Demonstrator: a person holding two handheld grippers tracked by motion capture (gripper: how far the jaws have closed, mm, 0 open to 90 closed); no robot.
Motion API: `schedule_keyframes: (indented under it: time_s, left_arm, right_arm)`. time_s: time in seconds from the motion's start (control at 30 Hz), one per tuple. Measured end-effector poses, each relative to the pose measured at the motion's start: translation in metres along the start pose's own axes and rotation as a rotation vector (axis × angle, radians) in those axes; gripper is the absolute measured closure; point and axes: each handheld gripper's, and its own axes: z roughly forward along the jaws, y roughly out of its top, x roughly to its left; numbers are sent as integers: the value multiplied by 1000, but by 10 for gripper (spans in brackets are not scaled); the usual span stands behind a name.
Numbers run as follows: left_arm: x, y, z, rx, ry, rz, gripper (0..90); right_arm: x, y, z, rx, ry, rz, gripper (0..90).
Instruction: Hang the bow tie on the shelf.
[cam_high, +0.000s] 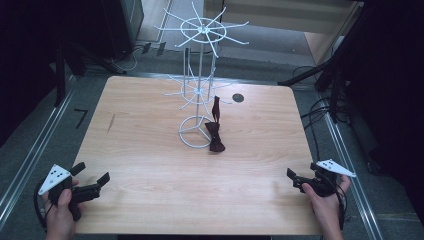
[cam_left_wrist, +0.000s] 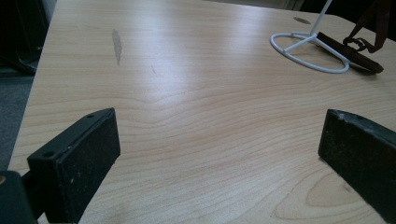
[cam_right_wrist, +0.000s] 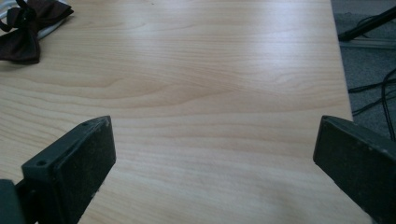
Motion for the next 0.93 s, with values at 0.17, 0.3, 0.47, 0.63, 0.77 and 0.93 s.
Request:
schedule_keyframes:
  time_s: [0.17, 0.3, 0.47, 0.63, 0.77, 0.93]
  left_arm:
    - [0, 0, 0, 0, 1, 0, 0]
    - [0, 0, 0, 0, 1, -1, 0]
    - [0, 0, 0, 0, 2, 0, 0]
    - [0, 0, 0, -2, 2, -2, 0]
    - [1, 0, 0, 2, 0, -3, 0]
    - [1, 0, 0, 5, 0, -8, 0]
  right_arm:
    - [-11, -9, -8, 5, -20, 15, 0]
    - [-20, -16, -14, 7, -37, 26, 0]
    - [-29, -24, -23, 3, -53, 45, 0]
    - [-35, -32, -32, 4, -62, 50, 0]
    - [-38, -42, -38, 12, -65, 68, 0]
    - [-41, -45, -39, 13, -73, 89, 0]
